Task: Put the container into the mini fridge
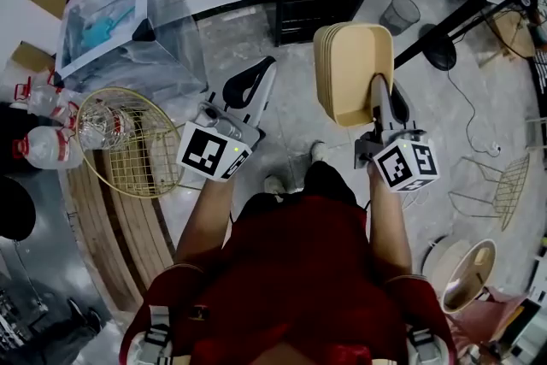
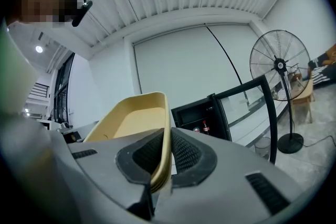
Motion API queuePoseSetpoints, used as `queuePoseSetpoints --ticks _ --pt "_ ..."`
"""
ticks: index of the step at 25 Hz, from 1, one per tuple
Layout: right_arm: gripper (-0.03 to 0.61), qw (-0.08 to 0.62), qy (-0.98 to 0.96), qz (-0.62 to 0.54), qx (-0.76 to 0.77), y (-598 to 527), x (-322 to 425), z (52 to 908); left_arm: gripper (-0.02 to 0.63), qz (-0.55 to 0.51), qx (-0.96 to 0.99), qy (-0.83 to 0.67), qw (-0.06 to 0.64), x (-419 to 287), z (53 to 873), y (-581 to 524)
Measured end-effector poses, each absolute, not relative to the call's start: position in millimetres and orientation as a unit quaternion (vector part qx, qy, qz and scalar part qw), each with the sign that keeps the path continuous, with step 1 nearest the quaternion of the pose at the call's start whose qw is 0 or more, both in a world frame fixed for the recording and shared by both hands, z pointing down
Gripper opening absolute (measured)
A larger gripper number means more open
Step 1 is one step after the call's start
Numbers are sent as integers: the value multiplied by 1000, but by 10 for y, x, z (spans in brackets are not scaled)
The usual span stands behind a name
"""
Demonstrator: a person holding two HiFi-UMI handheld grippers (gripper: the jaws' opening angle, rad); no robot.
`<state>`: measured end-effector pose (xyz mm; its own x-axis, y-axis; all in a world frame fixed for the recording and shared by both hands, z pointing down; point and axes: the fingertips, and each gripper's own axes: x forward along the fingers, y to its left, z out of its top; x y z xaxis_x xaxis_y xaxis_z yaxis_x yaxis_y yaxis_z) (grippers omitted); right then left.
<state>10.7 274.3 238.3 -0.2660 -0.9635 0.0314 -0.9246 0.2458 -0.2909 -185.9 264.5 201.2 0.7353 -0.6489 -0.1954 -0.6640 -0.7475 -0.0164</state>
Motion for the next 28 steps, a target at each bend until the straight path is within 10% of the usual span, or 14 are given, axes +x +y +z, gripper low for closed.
queuePoseSetpoints --ticks 28 --pt "28 23 801 -158 -577 164 1271 3149 6 45 -912 406 37 -640 2610 254"
